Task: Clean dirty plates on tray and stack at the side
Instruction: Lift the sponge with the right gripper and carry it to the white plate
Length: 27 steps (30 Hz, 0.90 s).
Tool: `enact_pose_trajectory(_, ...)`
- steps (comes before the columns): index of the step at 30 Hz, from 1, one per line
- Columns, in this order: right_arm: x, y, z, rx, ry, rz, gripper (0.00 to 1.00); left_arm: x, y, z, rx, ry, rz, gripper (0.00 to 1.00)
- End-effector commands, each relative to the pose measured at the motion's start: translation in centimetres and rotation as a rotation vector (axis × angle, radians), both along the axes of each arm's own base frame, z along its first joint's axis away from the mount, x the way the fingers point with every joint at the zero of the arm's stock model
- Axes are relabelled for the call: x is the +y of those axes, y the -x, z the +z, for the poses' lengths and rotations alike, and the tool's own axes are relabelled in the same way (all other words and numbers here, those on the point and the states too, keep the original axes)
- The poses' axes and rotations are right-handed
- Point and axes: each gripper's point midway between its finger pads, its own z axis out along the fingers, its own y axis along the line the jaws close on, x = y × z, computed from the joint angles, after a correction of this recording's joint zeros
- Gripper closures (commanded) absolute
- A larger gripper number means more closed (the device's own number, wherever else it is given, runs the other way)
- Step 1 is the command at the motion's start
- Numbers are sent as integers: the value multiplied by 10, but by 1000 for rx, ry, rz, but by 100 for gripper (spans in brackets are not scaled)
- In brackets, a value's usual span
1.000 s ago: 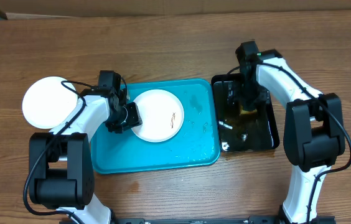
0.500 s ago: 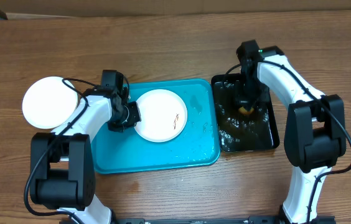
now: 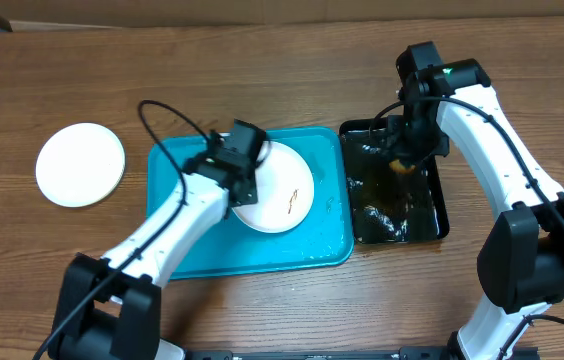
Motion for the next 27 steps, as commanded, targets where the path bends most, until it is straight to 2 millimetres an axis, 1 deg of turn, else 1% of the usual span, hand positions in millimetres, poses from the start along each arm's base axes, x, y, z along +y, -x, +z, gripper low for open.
enact_pose_trajectory(1, 25, 3, 13, 0, -150, 83, 96, 9, 3, 7, -69, -99, 80, 96)
enact_pose_trajectory(2, 31, 4, 14, 1, -185, 117, 96, 7, 3, 7, -73, -98, 82, 96)
enact_pose_trajectory(4, 37, 6, 16, 3, -221, 155, 96, 6, 3, 8, -82, -98, 88, 96)
enact_pose_trajectory(8, 35, 12, 15, 29, -216, 153, 96, 6, 3, 8, -81, -99, 88, 96)
enact_pose_trajectory(10, 35, 8, 15, 10, -214, 153, 96, 5, 3, 8, -84, -96, 88, 96)
enact_pose_trajectory(13, 38, 11, 16, 21, -229, 154, 96, 5, 3, 8, -84, -92, 91, 96)
enact_pose_trajectory(15, 38, 7, 16, 6, -228, 156, 96, 4, 3, 8, -82, -87, 93, 96)
enact_pose_trajectory(20, 38, 8, 16, 12, -230, 153, 96, 4, 3, 7, -85, -79, 106, 96)
enact_pose_trajectory(23, 39, 3, 16, -8, -233, 155, 96, 2, 2, 7, -88, -67, 105, 96)
enact_pose_trajectory(27, 39, 2, 16, -11, -234, 155, 96, -3, 0, 6, -89, -39, 100, 96)
